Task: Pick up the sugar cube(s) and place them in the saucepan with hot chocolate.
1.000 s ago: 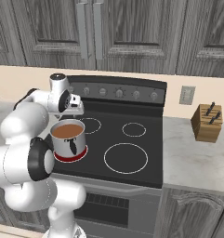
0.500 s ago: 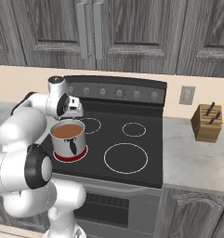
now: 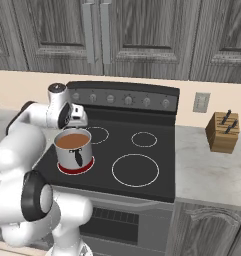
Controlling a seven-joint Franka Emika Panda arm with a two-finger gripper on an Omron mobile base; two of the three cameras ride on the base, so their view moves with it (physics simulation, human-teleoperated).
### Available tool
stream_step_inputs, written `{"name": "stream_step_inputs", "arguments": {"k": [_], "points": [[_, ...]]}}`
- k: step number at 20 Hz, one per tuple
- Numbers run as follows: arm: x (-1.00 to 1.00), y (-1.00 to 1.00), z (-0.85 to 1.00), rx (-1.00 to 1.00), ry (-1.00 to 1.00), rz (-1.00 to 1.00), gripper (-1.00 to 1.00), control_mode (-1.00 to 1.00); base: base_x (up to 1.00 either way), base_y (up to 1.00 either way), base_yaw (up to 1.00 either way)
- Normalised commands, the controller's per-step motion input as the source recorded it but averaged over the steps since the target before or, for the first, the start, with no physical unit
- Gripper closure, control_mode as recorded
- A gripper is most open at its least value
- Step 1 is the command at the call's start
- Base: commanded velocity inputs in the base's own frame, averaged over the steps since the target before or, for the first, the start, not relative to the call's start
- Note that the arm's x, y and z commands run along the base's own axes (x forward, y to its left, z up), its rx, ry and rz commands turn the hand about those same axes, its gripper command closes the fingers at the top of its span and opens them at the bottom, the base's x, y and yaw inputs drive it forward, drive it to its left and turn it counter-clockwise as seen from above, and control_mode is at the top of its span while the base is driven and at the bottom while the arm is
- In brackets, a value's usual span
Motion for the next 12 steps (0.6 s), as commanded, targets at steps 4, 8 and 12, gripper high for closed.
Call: {"name": "stream_step_inputs", "arguments": {"k": [4, 8, 12], "points": [[-0.61, -0.09, 0.04, 0.11, -0.20, 0.00, -1.00, -1.00, 0.00, 0.00, 0.00], [-0.63, -0.21, 0.01, 0.08, -0.09, 0.00, -1.00, -1.00, 0.00, 0.00, 0.00], [-0.54, -0.18, 0.07, 0.00, 0.00, 0.00, -1.00, -1.00, 0.00, 0.00, 0.00]]}}
